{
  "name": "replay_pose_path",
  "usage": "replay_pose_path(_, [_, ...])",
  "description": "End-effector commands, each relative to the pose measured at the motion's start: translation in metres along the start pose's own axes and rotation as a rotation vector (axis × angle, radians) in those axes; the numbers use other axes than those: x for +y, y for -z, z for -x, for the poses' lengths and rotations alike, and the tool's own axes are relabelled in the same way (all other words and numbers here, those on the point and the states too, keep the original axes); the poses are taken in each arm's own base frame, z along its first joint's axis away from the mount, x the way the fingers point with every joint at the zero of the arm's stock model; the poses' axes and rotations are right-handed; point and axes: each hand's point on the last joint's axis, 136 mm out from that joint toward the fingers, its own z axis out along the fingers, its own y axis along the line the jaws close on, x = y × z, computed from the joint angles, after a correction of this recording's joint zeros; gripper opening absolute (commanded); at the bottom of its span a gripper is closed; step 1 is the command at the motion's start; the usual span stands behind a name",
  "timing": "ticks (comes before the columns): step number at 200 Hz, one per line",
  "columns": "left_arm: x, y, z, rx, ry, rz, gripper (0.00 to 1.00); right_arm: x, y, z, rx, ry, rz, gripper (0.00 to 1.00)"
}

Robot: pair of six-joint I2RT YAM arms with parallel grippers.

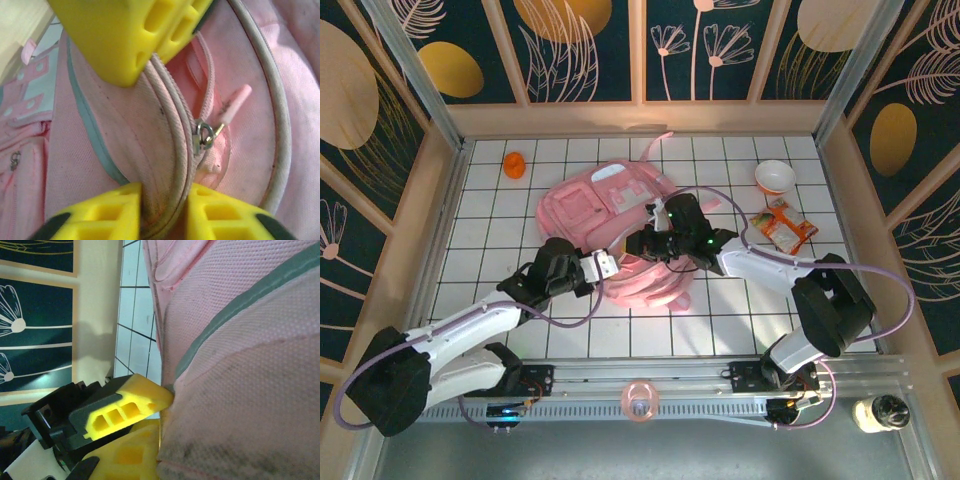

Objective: Pack the student bag

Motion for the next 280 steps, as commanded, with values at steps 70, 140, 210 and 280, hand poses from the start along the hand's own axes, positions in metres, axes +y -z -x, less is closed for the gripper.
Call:
replay_pose_path(70, [-0.002, 0.008, 0.040, -0.142, 0.252, -0.139, 0.00, 0.019, 0.073, -0.002, -0.276, 0.314, -0.149, 0.39])
replay_pose_path(140, [0.002, 0.013, 0.050, -0.161, 0.282, -0.181, 0.00, 0.014, 0.045, -0.029, -0.201, 0.480, -0.196, 0.47])
replay_pose_path(210, [0.004, 0.014, 0.054, -0.179, 0.292, -0.181, 0.00, 0.009, 0.023, -0.025, -0.138, 0.558, -0.230, 0.50])
replay_pose_path(280, [0.008, 0.016, 0.063, -0.199, 0.295, -0.193, 0.00, -0.006, 0.010, -0.024, -0.094, 0.598, -0.339, 0.49])
